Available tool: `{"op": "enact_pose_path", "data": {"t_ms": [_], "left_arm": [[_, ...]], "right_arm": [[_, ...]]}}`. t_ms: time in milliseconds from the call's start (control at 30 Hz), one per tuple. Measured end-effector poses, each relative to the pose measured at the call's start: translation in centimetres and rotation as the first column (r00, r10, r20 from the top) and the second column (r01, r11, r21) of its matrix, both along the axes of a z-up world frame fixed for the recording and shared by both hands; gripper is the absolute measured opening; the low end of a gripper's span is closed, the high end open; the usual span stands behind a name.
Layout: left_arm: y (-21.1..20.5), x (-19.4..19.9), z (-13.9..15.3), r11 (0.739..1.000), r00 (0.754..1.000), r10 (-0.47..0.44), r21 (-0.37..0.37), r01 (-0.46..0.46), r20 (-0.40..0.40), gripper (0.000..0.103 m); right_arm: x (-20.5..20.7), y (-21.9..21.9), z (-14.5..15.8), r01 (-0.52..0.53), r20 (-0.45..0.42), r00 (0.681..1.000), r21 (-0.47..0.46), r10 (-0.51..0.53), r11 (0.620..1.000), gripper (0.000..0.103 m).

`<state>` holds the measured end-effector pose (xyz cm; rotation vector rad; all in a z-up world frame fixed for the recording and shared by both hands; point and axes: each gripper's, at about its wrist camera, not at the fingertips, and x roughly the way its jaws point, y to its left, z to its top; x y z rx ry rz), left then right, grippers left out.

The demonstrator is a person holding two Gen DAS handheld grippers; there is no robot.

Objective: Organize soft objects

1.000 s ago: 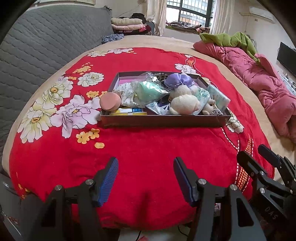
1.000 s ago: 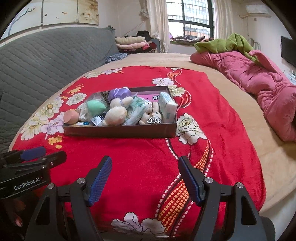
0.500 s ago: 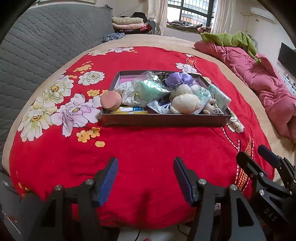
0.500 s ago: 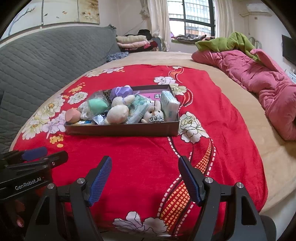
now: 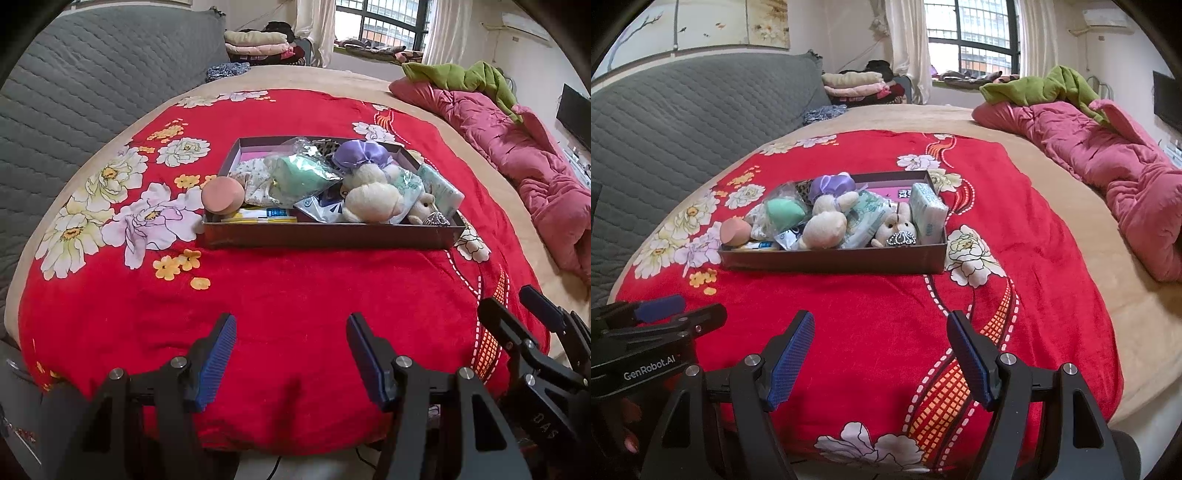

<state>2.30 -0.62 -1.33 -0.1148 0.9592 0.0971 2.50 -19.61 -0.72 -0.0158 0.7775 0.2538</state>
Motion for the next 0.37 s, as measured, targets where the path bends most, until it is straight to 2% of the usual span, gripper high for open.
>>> {"op": "enact_pose_path", "data": {"t_ms": [367], "left_arm": [[0.1,0.08,-0.42,1.0,1.0,0.004,-0.005,-0.004,-0.015,0.062]], "right_arm": [[0.15,0.11,-0.23,-0.008,-0.013,1.0,0.003,0.008,1.0,0.075]]}}
